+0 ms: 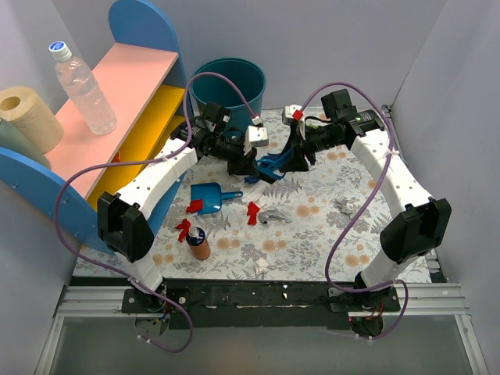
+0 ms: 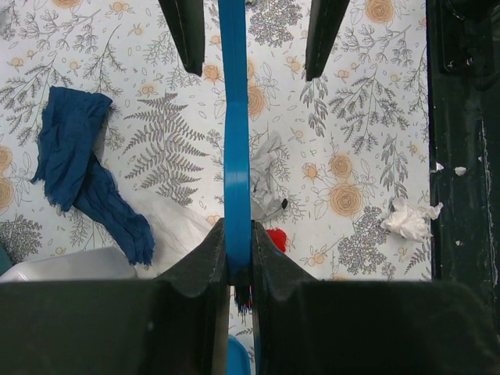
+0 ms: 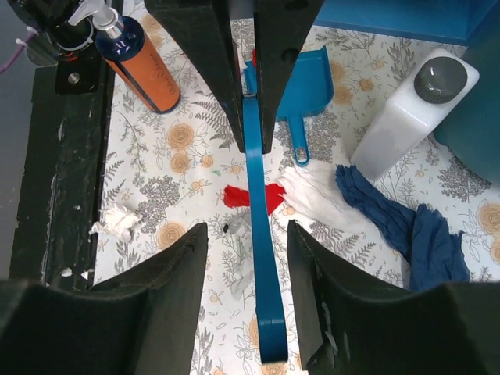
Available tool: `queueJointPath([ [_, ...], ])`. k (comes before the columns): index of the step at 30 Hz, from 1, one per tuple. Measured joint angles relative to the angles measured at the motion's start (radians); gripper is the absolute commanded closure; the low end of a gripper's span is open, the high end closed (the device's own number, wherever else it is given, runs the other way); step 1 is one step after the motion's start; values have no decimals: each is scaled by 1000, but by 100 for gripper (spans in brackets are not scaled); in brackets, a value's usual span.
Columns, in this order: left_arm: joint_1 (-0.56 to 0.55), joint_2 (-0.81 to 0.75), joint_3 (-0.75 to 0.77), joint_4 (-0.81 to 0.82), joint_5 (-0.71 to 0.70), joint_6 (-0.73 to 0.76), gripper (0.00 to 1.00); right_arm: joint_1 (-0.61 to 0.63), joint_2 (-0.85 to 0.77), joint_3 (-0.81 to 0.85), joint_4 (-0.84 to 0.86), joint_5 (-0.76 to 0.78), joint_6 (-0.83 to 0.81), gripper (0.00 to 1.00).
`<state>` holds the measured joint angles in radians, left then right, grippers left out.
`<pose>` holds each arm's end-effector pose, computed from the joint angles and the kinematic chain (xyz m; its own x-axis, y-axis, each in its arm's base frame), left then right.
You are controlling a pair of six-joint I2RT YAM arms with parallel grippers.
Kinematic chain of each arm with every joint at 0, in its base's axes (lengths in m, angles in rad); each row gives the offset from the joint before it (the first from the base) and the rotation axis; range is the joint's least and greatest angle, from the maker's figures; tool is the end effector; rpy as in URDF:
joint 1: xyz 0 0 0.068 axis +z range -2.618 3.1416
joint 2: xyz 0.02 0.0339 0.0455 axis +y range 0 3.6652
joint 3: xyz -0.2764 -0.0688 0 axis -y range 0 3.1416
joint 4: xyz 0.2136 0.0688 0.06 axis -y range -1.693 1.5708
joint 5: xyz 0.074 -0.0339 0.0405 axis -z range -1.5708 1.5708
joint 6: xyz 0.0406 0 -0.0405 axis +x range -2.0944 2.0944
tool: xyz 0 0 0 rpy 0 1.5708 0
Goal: Sweep away the paper scraps from the table
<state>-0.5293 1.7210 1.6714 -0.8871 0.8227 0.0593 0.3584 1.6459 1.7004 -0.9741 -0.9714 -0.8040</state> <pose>0.2766 -0.1963 0.3543 -0.6516 0.4279 -0.6264 0.7583 0.3431 -0.5543 0.2781 0.1400 0.3836 -0.0368 -0.4476 -0.8935 -0.9989 0.0438 0.0191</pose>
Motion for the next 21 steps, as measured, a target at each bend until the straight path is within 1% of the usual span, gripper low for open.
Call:
queueJointPath([
  [7,-3,2,0,2,0,-11,100,10,0,0,14,-4,28,59],
  [12,-3,3,0,7,-1,-19,100,10,1,0,19,-4,42,64],
  [15,-3,3,0,14,-1,-27,100,10,1,0,27,-3,45,71],
  [18,-3,3,0,19,0,-33,99,9,1,-2,36,-3,47,86],
  [19,-3,3,0,19,0,-34,91,8,1,-2,38,-2,48,98],
  [21,-3,3,-1,22,-3,-42,69,8,1,-3,43,-2,51,99],
])
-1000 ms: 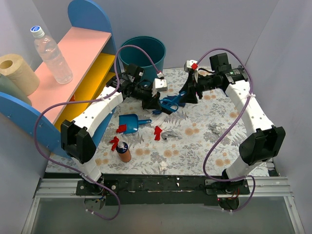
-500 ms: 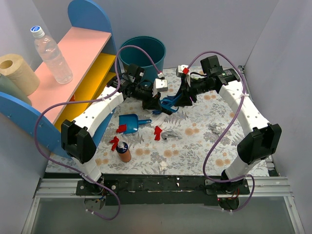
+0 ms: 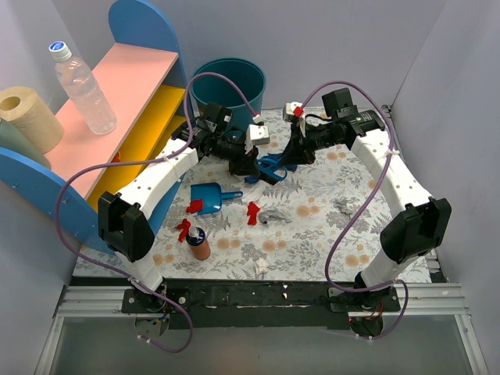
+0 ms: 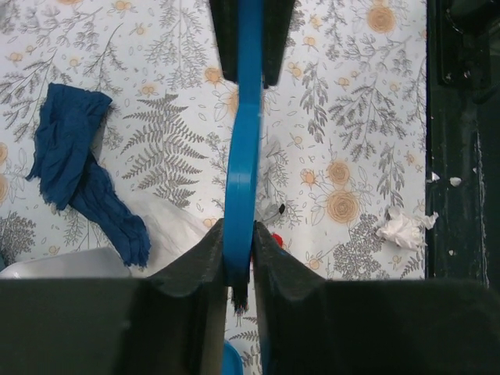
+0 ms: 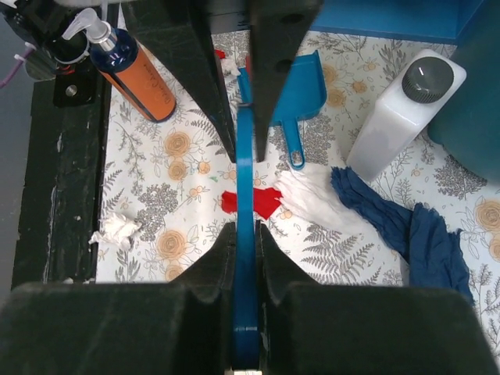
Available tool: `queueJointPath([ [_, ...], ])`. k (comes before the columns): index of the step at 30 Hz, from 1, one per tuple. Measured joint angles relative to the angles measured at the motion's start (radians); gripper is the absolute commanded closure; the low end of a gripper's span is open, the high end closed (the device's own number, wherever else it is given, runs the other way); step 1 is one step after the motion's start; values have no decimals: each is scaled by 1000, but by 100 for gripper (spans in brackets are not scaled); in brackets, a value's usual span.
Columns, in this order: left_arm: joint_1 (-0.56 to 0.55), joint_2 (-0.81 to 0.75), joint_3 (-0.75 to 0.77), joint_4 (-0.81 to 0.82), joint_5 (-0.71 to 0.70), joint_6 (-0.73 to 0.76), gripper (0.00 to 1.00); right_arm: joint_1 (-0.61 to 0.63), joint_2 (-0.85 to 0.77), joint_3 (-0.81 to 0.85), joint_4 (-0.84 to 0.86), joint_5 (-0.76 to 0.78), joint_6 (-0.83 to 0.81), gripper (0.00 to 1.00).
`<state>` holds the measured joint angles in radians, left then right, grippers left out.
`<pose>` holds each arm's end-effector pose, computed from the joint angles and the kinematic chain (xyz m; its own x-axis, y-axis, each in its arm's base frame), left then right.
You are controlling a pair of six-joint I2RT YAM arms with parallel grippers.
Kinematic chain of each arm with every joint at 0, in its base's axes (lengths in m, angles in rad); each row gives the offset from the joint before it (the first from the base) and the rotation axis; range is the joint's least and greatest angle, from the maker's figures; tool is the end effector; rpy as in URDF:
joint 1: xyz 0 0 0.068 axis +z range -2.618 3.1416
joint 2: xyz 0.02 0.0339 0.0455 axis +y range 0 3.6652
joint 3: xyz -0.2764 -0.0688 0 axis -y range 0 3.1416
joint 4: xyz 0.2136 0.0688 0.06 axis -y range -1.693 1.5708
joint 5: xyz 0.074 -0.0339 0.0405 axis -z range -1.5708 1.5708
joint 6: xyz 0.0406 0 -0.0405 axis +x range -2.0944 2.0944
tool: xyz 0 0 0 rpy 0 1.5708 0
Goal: Sweep away the paper scraps from the table
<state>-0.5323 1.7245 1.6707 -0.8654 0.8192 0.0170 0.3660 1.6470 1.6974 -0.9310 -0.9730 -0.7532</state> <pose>0.2784 -0.1984 0.3542 -0.6726 0.4097 -0.6162 0.7398 0.3566 -0.5705 0.2803 0.1434 0.3851 -0.0514 -0.4320 -0.9004 -0.9979 0.0572 0.0295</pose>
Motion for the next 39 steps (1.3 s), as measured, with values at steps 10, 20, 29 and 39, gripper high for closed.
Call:
queueJointPath([
  [10,0,-72,-207,167,-176,-225,34,-51,-45,-167,130,138,204,99],
  [20,-2,-248,-572,278,-585,-403,34,-136,-216,-390,237,270,367,99],
  [29,-2,-142,-594,363,-726,-469,51,-131,-346,-545,347,276,447,99],
  [39,19,18,-514,324,-737,-459,64,-143,-355,-544,381,299,442,99],
])
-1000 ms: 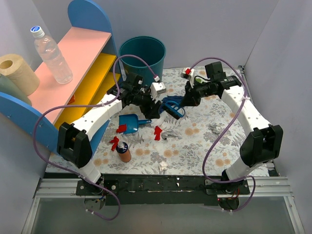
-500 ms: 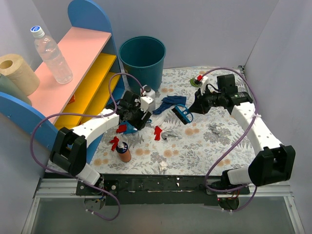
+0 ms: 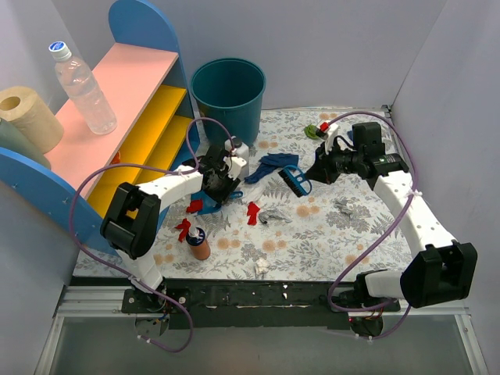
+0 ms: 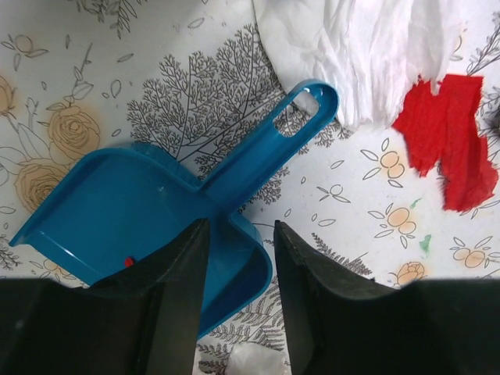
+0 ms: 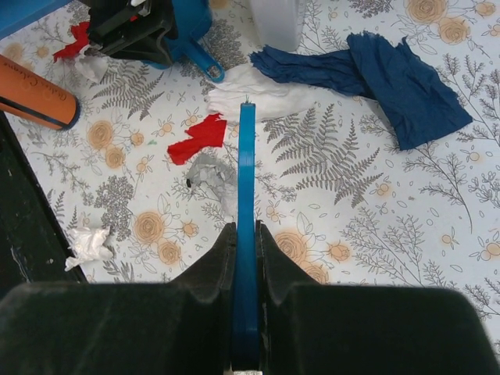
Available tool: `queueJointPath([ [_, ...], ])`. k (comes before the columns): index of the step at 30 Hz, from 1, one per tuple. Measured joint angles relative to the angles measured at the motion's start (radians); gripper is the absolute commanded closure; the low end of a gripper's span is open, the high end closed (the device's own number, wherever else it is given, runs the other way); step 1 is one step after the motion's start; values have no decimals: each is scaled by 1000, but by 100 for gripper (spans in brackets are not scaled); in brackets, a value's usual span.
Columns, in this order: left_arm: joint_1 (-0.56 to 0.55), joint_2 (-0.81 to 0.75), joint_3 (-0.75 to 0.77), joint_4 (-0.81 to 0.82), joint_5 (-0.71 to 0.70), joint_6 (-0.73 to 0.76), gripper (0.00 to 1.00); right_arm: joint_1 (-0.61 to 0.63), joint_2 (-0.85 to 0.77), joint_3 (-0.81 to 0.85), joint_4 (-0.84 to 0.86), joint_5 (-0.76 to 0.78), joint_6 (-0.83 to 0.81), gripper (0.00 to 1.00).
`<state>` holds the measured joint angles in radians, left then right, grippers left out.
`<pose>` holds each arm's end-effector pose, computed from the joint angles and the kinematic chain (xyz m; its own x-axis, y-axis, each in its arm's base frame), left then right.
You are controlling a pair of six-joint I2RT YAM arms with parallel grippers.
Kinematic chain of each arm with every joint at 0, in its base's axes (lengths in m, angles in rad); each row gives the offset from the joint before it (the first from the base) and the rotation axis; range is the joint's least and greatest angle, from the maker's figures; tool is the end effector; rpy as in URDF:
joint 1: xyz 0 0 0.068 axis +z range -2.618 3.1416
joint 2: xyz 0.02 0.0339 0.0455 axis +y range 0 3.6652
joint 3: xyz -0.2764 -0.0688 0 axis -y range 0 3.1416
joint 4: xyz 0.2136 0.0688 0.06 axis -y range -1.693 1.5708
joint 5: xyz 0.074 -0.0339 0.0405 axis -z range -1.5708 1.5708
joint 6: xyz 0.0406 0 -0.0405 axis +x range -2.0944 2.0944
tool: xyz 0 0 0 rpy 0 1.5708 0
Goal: Sweep away the paper scraps from the table
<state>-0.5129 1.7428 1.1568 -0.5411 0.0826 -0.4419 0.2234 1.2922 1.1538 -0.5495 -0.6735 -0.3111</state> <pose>0.2838 -0.1637 0.2143 -0.9337 0.0367 -0.3562 0.1334 0.9588 -0.2509 0.2338 0.0791 0.3421 -0.3926 -0.3346 -0.8567 -0.8017 0.5809 0.1405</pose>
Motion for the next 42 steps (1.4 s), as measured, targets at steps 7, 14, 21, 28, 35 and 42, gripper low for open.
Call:
queueJointPath([
  [7,2,4,-3,-24,11,0,68,-10,37,32,8,10,-7,99],
  [14,2,2,-31,-29,14,8,79,-13,41,36,18,10,-10,99],
  [21,2,1,-34,-33,17,28,96,-14,41,36,28,10,-12,99],
  [28,2,-23,-34,-58,19,41,100,-17,44,45,29,13,-15,99],
  [35,2,-86,-12,-149,46,58,100,-21,44,49,27,9,-31,99],
  [42,2,-161,6,-210,133,68,100,-21,65,69,-81,-146,-148,99],
])
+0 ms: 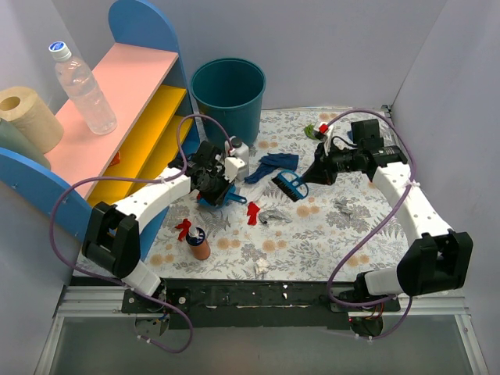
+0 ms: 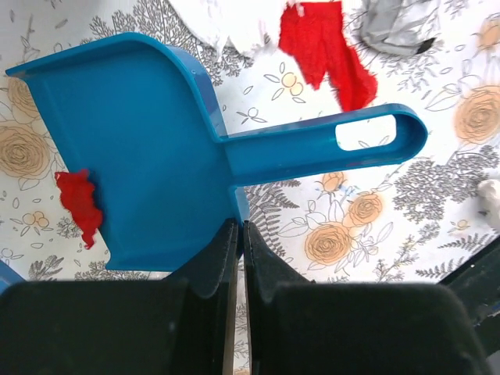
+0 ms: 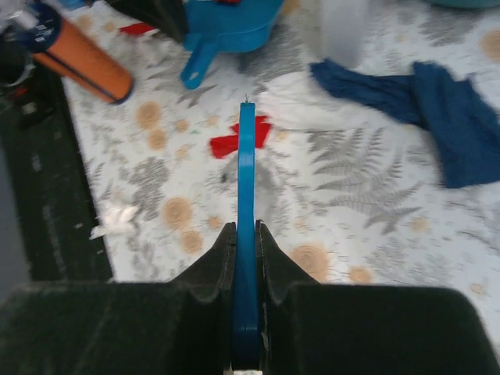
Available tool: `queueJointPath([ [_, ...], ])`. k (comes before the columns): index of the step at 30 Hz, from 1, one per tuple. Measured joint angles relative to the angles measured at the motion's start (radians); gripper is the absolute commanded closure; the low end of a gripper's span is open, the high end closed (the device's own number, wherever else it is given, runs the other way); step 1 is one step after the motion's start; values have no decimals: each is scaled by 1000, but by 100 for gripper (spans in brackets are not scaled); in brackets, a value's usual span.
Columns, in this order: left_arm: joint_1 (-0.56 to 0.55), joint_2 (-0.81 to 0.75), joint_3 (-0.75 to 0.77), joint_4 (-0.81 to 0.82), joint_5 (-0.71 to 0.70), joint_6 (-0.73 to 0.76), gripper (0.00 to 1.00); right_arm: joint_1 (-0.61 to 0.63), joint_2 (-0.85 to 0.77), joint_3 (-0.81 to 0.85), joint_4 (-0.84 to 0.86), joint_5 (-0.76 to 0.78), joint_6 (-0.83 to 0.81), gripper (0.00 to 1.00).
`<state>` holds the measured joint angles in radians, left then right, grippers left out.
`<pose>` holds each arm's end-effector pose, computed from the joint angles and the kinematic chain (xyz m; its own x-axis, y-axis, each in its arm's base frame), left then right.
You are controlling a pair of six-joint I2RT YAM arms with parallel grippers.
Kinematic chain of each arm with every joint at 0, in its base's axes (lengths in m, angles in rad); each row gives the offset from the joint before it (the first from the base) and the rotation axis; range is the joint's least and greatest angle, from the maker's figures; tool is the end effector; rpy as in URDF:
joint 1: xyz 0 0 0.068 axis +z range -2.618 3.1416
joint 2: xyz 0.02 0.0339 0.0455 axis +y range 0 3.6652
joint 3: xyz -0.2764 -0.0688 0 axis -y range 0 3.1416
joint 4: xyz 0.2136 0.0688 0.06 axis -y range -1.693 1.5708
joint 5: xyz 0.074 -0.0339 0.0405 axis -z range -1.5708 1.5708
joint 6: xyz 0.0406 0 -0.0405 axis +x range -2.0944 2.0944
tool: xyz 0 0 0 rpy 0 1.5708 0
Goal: Sweep away the paper scraps from the table
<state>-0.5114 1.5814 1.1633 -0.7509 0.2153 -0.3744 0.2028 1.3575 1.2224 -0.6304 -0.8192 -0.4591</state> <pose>0.2460 -0.1480 0.2534 -0.9485 0.1226 -0.2921 0.2193 0.9196 -0.3260 0.2434 0.0803 0.3438 -0.3188 -0.3745 -0.8707 -0.8866 0.4426 0.1343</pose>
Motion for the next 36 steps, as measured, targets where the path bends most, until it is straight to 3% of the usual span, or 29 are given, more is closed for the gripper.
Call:
queueJointPath([
  [3,0,-36,14,-17,23,0,100,19,37,10,-109,-106,-77,99],
  [7,0,-72,18,-26,48,-8,100,131,85,-4,-205,-201,-121,99],
  [20,1,-126,-54,3,141,-71,100,314,157,-260,-181,-386,43,99],
  [24,10,-156,-77,18,185,-94,100,363,154,-360,-78,-325,200,99],
  [29,21,-212,-77,19,231,-74,100,354,156,-366,17,-167,338,99],
  [36,25,-334,-76,23,257,16,100,195,183,-287,53,50,429,99],
])
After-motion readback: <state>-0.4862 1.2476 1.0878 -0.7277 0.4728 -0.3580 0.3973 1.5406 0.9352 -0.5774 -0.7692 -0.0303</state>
